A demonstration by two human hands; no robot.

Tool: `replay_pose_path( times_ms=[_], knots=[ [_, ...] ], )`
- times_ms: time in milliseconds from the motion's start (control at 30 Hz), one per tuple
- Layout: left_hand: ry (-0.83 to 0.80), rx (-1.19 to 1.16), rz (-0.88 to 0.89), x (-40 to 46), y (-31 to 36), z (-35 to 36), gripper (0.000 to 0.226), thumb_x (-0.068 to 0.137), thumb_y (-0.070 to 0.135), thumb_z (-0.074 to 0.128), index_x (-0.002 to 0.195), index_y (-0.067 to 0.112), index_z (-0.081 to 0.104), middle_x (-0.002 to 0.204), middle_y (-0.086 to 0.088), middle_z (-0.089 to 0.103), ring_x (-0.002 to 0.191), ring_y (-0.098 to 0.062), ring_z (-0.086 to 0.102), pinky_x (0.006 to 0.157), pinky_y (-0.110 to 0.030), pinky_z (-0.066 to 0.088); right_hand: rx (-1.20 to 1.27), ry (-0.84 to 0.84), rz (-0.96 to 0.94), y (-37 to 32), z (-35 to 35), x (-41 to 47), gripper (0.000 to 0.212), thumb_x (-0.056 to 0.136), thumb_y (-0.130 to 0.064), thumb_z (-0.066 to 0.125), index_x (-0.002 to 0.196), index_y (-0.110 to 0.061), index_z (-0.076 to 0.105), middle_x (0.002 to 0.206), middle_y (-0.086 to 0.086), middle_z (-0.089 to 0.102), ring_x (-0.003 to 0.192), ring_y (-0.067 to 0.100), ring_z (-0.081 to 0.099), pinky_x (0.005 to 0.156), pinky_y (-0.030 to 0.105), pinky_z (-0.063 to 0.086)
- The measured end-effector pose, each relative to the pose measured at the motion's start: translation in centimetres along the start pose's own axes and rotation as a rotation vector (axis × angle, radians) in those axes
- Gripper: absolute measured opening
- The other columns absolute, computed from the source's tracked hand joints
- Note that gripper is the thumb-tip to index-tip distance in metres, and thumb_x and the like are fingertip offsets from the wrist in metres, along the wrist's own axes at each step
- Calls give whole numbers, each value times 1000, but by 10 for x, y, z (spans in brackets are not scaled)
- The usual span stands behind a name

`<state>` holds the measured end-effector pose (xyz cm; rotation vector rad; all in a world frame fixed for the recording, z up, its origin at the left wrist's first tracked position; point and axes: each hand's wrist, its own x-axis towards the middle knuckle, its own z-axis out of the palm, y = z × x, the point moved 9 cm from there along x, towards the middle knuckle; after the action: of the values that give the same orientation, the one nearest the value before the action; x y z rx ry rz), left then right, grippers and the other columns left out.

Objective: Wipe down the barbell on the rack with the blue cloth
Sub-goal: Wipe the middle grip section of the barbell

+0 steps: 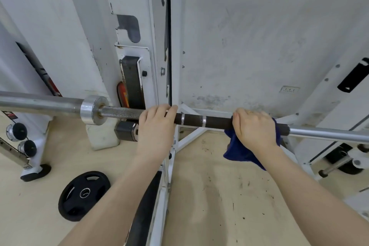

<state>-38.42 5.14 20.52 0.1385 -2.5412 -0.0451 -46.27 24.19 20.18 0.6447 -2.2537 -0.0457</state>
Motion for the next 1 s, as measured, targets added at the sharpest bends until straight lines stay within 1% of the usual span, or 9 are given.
replay_pose_path(
  times_ms=[133, 200, 300, 367, 567, 667, 867, 933, 1000],
  knots=[
    [6, -40, 34, 2, 7, 3, 34, 53, 6, 84, 81, 15, 66, 77, -1, 64, 73, -25, 62, 71, -36, 48, -95, -27, -37, -13, -3, 4, 24, 62, 2, 69, 54, -11, 50, 40, 0, 43, 32, 20, 39, 45, 22, 21],
    [6, -53, 37, 3, 5, 4, 32, 54, 7, 84, 79, 14, 66, 74, -2, 62, 70, -26, 60, 69, -36, 48, -59, -34, -22, -20, -1, 6, 27, 57, 0, 77, 55, -11, 52, 41, 0, 46, 34, 19, 42, 45, 21, 25],
    [-14, -76, 43, 4, 3, 7, 33, 54, 8, 85, 81, 13, 67, 74, -3, 62, 69, -26, 60, 68, -37, 48, 37, 23, -19, -39, -5, 12, 22, 77, -7, 56, 56, -13, 51, 44, -2, 47, 38, 18, 44, 47, 22, 34],
    [-41, -81, 42, 3, 2, 10, 36, 54, 6, 85, 84, 13, 67, 76, -4, 63, 71, -27, 61, 69, -39, 49, 105, 22, -26, -57, -2, 19, 27, 83, -14, 40, 58, -14, 51, 47, -2, 47, 40, 18, 44, 49, 24, 33],
    [-129, -80, 8, 6, 3, 10, 30, 63, 7, 80, 90, 10, 67, 82, -7, 64, 78, -31, 61, 73, -43, 47, 269, -7, -33, -84, -1, 30, 36, 90, -28, 34, 65, -14, 57, 50, -2, 54, 43, 19, 50, 50, 25, 37],
    [-143, -103, -15, 9, 15, 6, 32, 72, 14, 74, 103, 9, 65, 98, -9, 65, 95, -33, 59, 83, -46, 44, 267, -56, -69, -56, -3, 18, 40, 88, -38, 33, 65, -15, 56, 50, -3, 56, 44, 20, 53, 51, 24, 40],
    [-175, -209, 44, 15, 71, 9, 34, 85, 23, 61, 117, 13, 59, 119, -4, 58, 115, -28, 49, 96, -41, 33, 160, -244, 37, 38, 9, -12, 51, 87, -51, 26, 69, -11, 52, 54, 4, 57, 47, 27, 55, 52, 31, 42],
    [-206, -215, 61, 15, 87, 19, 34, 89, 27, 56, 122, 17, 54, 122, 0, 54, 115, -24, 46, 97, -36, 29, 157, -315, 49, 67, 9, -25, 58, 85, -59, 22, 82, -11, 56, 68, 4, 63, 61, 29, 60, 63, 35, 44],
    [-230, -198, 72, 13, 99, 26, 33, 88, 26, 57, 119, 17, 55, 119, -1, 55, 112, -25, 48, 96, -36, 30, 278, -512, 43, 87, 15, -39, 69, 78, -69, 26, 111, -15, 54, 98, 2, 65, 87, 26, 61, 80, 37, 43]
  ],
)
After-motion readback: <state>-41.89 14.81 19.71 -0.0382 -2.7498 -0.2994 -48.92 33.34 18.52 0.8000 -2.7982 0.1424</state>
